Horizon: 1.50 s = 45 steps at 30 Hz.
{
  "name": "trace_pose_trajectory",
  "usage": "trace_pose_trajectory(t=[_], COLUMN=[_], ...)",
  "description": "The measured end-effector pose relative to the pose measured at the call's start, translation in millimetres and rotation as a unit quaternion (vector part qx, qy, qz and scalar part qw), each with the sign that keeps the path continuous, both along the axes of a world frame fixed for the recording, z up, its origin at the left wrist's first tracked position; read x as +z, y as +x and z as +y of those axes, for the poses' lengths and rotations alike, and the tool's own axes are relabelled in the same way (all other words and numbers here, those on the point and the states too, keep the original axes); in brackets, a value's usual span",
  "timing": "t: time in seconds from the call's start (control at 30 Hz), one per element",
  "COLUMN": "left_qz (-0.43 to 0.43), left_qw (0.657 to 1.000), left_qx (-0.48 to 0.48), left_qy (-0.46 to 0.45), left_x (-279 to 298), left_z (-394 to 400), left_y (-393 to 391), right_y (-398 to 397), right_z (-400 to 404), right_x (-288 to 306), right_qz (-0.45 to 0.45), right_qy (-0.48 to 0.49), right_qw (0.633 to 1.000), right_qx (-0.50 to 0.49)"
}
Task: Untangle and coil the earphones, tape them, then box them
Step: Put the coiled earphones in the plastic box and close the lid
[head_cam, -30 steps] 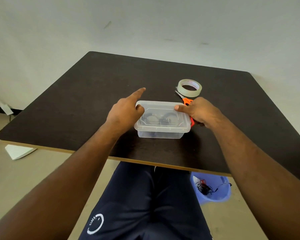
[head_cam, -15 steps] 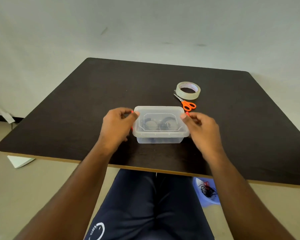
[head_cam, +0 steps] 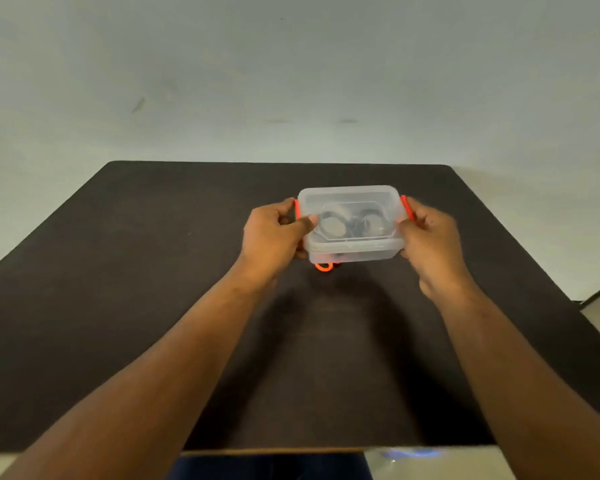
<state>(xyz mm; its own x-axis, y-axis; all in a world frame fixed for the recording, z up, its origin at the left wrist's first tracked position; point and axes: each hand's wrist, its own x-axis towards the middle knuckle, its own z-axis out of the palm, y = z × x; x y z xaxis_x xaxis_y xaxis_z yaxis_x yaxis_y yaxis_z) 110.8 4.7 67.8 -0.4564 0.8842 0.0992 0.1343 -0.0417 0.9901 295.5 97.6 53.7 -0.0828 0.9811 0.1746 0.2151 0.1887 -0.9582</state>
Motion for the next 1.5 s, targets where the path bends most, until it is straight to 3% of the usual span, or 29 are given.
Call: trace_pose_trajectory(t=[0.1,0.2,0.4,0.6,0.7,0.8,0.9,0.97,1.07,1.17,1.23,1.3,1.4,1.5], left_qz=[-0.050,-0.035,0.122,0.248,0.242,0.178,0.126,0.159,0.282,0.372,0.424,0.484,0.555,0.563], left_qw=[0.998,0.997,0.987,0.962,0.962,0.975,0.976,0.967,0.952,0.922,0.897,0.866,0.811,0.811], left_qx=[-0.025,-0.040,-0.045,-0.081,-0.075,-0.079,-0.119,-0.141,-0.105,-0.102,-0.111,-0.124,-0.137,-0.114], left_qy=[-0.027,-0.063,-0.098,-0.079,-0.097,-0.105,-0.134,-0.140,-0.059,0.032,0.055,-0.020,-0.121,-0.111], left_x=[-4,-14,-27,-25,-31,-36,-31,-22,-2,4,-13,-36,-66,-76], left_z=[66,134,252,335,370,384,377,358,293,177,103,49,15,8], left_y=[18,36,60,68,65,62,57,46,22,5,-3,-6,-2,0], right_y=[20,36,51,52,51,49,52,53,40,19,4,-10,-33,-46], right_z=[63,116,221,303,330,346,348,336,278,187,138,108,89,74], right_x=[-2,-4,-12,-20,-26,-30,-25,-21,-13,-21,-37,-49,-55,-50], right_qz=[-0.044,-0.100,-0.170,-0.087,-0.087,-0.104,-0.117,-0.171,-0.166,-0.123,-0.199,-0.282,-0.353,-0.379], right_qy=[-0.010,-0.013,0.022,-0.012,-0.021,-0.022,-0.054,-0.058,0.104,0.158,0.159,0.188,0.215,0.204], right_qw=[0.998,0.991,0.972,0.975,0.973,0.978,0.984,0.975,0.972,0.978,0.937,0.878,0.852,0.863], right_qx=[-0.051,-0.094,-0.159,-0.206,-0.211,-0.181,-0.126,-0.131,-0.133,0.065,0.239,0.337,0.322,0.266])
